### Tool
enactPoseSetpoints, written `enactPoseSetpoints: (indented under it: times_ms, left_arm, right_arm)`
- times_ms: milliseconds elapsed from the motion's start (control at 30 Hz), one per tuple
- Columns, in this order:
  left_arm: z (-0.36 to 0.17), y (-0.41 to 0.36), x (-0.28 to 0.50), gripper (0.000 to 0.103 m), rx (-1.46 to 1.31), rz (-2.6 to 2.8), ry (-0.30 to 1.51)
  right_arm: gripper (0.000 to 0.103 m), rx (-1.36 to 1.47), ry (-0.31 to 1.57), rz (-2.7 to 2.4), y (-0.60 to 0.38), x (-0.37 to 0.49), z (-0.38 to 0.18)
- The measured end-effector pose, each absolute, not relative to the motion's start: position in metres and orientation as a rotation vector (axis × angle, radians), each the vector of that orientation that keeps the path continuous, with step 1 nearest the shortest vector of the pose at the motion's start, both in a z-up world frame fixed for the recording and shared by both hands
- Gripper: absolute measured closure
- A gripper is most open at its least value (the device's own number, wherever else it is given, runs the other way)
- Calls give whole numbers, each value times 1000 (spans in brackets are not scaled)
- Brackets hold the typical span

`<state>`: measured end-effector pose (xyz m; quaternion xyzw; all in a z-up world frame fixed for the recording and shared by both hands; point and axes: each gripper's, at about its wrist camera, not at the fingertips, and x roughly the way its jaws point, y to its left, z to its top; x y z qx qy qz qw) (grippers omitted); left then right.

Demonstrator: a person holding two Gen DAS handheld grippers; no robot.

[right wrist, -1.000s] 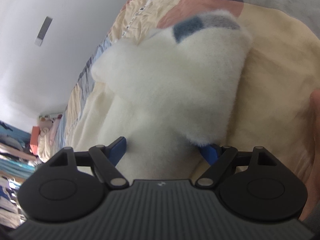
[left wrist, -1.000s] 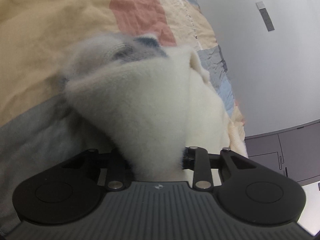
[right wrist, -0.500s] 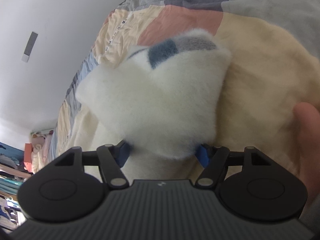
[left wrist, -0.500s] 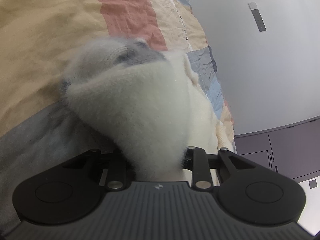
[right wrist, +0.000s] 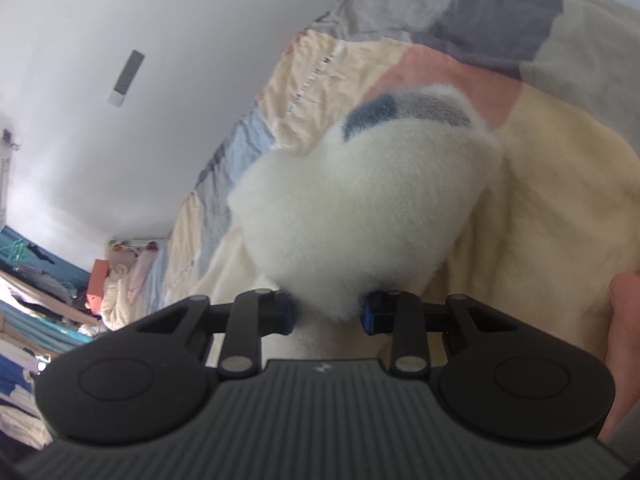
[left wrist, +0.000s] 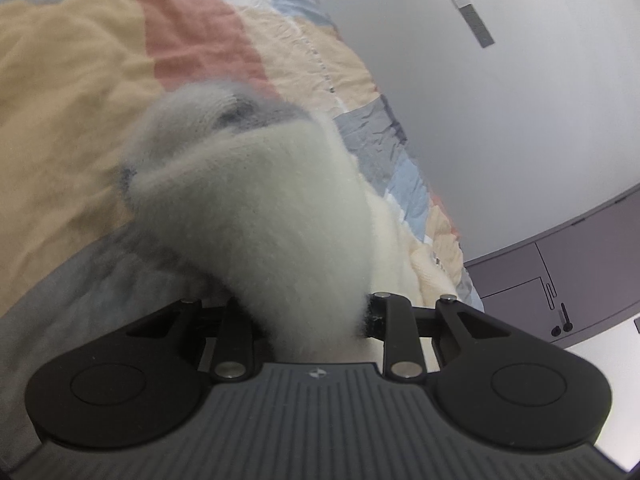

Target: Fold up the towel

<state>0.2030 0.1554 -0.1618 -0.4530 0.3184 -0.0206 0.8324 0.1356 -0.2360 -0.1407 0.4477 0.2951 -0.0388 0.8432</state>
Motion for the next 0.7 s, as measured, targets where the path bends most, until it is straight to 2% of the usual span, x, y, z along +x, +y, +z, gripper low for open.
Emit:
enactPoseSetpoints:
  times_ms: [467,700]
  left_arm:
    - [-100,149,132,72,-900,-59,639]
    - [-104,150,102,71,-932,-48,692]
  right_arm:
    - [71,949,558,66,-249,91,-82]
    - [71,953,572,102,-256,68,-79]
